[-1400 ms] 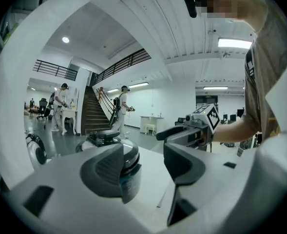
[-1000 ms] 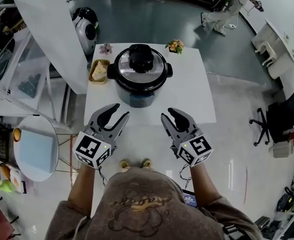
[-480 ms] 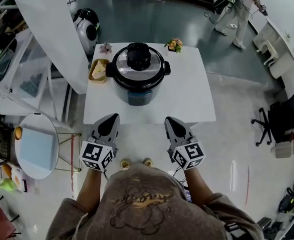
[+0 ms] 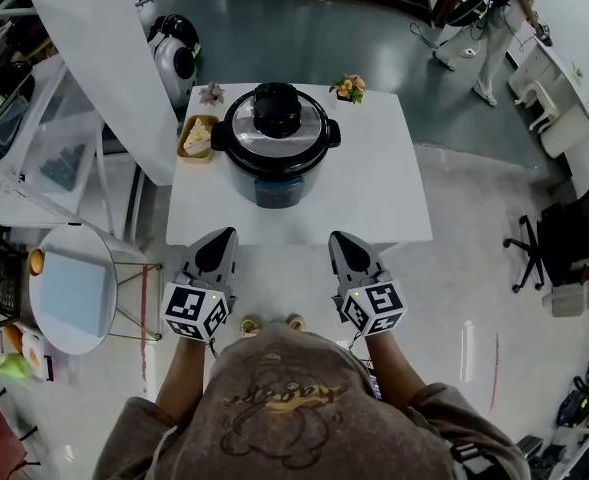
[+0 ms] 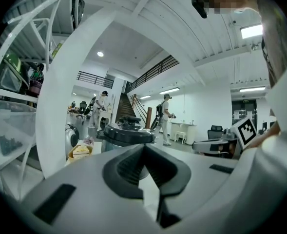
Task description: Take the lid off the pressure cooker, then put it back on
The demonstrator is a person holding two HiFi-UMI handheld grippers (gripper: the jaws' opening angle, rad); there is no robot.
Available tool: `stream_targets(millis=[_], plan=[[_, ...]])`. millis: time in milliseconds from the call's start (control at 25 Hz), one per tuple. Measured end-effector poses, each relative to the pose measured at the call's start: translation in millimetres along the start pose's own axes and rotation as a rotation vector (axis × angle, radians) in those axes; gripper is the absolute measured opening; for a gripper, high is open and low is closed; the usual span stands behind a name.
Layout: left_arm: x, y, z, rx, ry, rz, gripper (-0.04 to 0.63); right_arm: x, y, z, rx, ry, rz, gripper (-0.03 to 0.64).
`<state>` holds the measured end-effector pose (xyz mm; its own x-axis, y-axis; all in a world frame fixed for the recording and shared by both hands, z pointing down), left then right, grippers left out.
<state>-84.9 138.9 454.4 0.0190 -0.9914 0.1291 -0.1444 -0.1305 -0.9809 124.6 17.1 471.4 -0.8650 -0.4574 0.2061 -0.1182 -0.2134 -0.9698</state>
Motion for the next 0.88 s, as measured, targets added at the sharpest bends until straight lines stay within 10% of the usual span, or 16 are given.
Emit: stream_targets(millis=[880], plan=[[-1.6,4.4,4.4,-0.027,-0.006,-0.003,0.006,5.6,6.7,-6.2,0.015,0.022,0.010,-0.003]])
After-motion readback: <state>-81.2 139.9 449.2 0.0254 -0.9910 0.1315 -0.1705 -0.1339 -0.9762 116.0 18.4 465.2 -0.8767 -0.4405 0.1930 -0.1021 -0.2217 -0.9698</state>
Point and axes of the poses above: the fingertips, and each gripper's own axes: x forward along the fingers, z to its right, y out of its top, the point moved 5 cm from there along -x, backward along the fingers
